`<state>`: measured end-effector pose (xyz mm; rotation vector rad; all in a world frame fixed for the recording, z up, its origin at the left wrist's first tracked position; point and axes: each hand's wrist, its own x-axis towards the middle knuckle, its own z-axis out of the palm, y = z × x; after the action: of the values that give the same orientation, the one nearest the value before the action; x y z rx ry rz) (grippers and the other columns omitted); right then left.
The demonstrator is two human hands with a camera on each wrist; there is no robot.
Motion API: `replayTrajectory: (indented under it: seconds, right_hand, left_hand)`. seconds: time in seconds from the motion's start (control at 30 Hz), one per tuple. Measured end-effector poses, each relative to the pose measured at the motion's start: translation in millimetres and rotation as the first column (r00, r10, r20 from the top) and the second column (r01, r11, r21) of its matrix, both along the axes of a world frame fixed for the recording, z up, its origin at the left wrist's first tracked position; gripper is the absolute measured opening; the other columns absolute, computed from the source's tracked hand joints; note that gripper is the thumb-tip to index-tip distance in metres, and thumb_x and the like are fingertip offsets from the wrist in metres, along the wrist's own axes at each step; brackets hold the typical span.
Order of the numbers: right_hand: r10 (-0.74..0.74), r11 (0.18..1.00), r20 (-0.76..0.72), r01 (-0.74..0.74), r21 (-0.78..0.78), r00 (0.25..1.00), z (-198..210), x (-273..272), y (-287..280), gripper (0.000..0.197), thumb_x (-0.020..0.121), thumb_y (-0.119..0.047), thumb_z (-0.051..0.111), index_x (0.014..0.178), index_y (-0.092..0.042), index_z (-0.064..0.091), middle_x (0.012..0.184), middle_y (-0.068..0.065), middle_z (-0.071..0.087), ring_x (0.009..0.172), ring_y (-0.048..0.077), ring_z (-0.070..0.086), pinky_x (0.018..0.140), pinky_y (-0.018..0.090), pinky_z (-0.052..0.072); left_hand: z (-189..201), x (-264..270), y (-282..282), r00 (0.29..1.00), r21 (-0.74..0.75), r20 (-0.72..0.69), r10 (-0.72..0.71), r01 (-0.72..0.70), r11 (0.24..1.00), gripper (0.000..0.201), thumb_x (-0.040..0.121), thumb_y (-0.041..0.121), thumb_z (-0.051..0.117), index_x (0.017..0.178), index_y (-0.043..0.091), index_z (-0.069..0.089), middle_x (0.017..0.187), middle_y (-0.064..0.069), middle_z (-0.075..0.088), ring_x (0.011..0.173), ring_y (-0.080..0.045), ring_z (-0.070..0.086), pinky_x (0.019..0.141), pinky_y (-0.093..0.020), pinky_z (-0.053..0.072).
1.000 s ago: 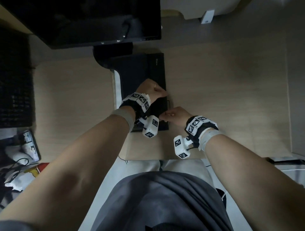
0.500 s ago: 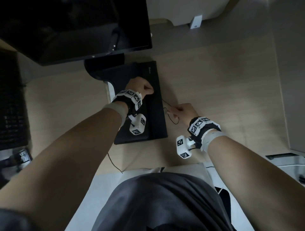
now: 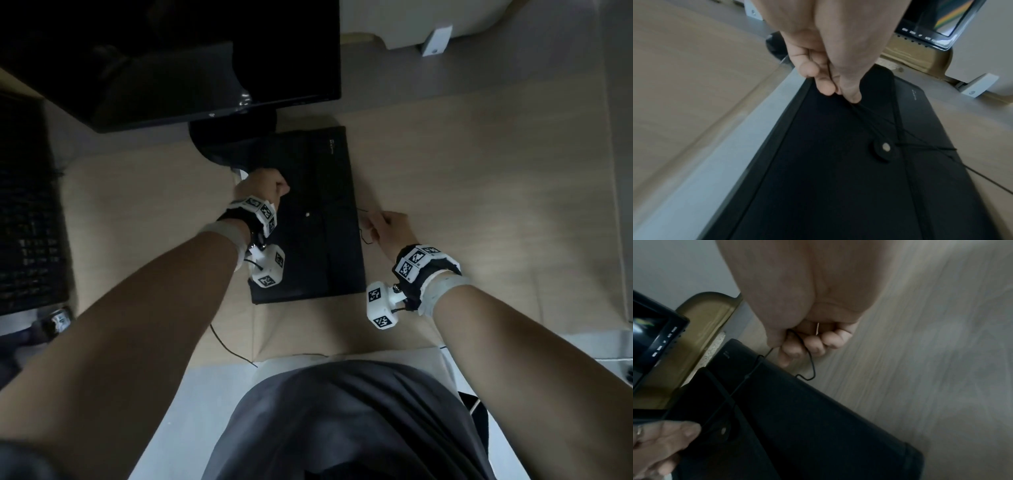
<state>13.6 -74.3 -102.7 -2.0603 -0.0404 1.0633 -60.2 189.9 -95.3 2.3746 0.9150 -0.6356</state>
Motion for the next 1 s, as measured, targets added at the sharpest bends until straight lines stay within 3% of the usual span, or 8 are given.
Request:
replayTrajectory:
  seconds: [0.13, 0.23, 0.33, 0.47, 0.6, 0.67, 0.83, 1.0]
  right_hand:
    - [-0.002, 0.997, 0.020, 0.004, -0.080, 1.000, -7, -2, 10, 0.039, 0.096, -0.027, 0.046, 0.059, -0.015, 0.053, 0.052, -0.003, 0.051, 0.045, 0.011, 0.042, 0.047, 0.023, 0.036]
    - [-0.042, 0.996, 0.013, 0.043, -0.073, 0.999, -6, -9, 12, 0.038, 0.096, -0.025, 0.047, 0.060, -0.015, 0.056, 0.054, -0.004, 0.055, 0.047, 0.010, 0.046, 0.052, 0.023, 0.039]
    - [-0.013, 0.990, 0.050, 0.020, -0.141, 0.999, -4, -19, 6, 0.038, 0.093, -0.027, 0.046, 0.057, -0.019, 0.054, 0.055, -0.005, 0.058, 0.050, 0.013, 0.049, 0.054, 0.026, 0.039]
    - [-0.024, 0.970, 0.097, 0.047, -0.237, 0.995, -4, -32, -9, 0.035, 0.084, -0.036, 0.046, 0.056, -0.016, 0.052, 0.055, 0.003, 0.052, 0.050, 0.020, 0.044, 0.054, 0.031, 0.036]
    - [0.040, 0.934, 0.155, 0.018, -0.356, 0.987, 5, -35, -31, 0.039, 0.092, -0.042, 0.039, 0.074, -0.016, 0.062, 0.070, 0.005, 0.062, 0.065, 0.026, 0.058, 0.058, 0.031, 0.043]
    - [0.060, 0.916, 0.176, 0.016, -0.400, 0.983, 8, -33, -42, 0.040, 0.090, -0.045, 0.034, 0.076, -0.017, 0.060, 0.077, 0.006, 0.063, 0.073, 0.030, 0.059, 0.066, 0.035, 0.047]
    - [0.015, 0.919, 0.165, 0.051, -0.390, 0.986, 16, -21, -65, 0.045, 0.083, -0.054, 0.028, 0.081, -0.021, 0.058, 0.089, 0.010, 0.065, 0.084, 0.034, 0.059, 0.081, 0.043, 0.050]
    - [0.030, 0.948, 0.116, 0.008, -0.318, 0.993, 18, -4, -83, 0.038, 0.084, -0.057, 0.040, 0.081, -0.029, 0.065, 0.084, 0.001, 0.068, 0.082, 0.026, 0.060, 0.072, 0.033, 0.045]
  left_hand:
    - [-8, -30, -3, 1.000, -0.009, 0.005, 0.030, -0.030, 1.000, 0.010, 0.089, 0.033, 0.060, 0.091, 0.027, 0.069, 0.101, 0.001, 0.067, 0.093, -0.022, 0.063, 0.077, -0.032, 0.048]
    - [-9, -58, -10, 0.997, -0.024, 0.035, 0.067, -0.066, 0.998, 0.006, 0.090, 0.034, 0.059, 0.088, 0.031, 0.064, 0.099, 0.002, 0.064, 0.092, -0.021, 0.062, 0.079, -0.030, 0.045]
    - [-6, -80, -24, 0.996, -0.030, 0.091, 0.018, -0.015, 0.999, 0.013, 0.091, 0.035, 0.059, 0.097, 0.026, 0.067, 0.108, 0.000, 0.059, 0.096, -0.020, 0.059, 0.083, -0.030, 0.043]
    - [-7, -93, -41, 0.984, -0.028, 0.161, -0.080, 0.086, 0.996, 0.012, 0.090, 0.035, 0.060, 0.095, 0.029, 0.068, 0.105, 0.004, 0.055, 0.094, -0.017, 0.058, 0.079, -0.027, 0.044]
    - [-4, -85, -63, 0.955, 0.014, 0.213, -0.209, 0.211, 0.977, 0.013, 0.092, 0.033, 0.058, 0.096, 0.025, 0.067, 0.104, 0.004, 0.057, 0.089, -0.018, 0.060, 0.077, -0.030, 0.047]
    - [-3, -76, -76, 0.936, 0.046, 0.241, -0.257, 0.254, 0.966, 0.013, 0.094, 0.031, 0.055, 0.097, 0.023, 0.065, 0.105, 0.005, 0.058, 0.087, -0.019, 0.061, 0.075, -0.028, 0.046]
    - [-2, -42, -108, 0.914, 0.078, 0.183, -0.363, 0.354, 0.932, 0.019, 0.099, 0.030, 0.047, 0.106, 0.019, 0.061, 0.109, -0.001, 0.054, 0.084, -0.024, 0.062, 0.077, -0.040, 0.053]
    - [-3, 3, -113, 0.946, 0.097, 0.079, -0.313, 0.305, 0.947, 0.018, 0.100, 0.025, 0.048, 0.110, 0.016, 0.061, 0.117, -0.004, 0.052, 0.093, -0.027, 0.063, 0.084, -0.042, 0.052]
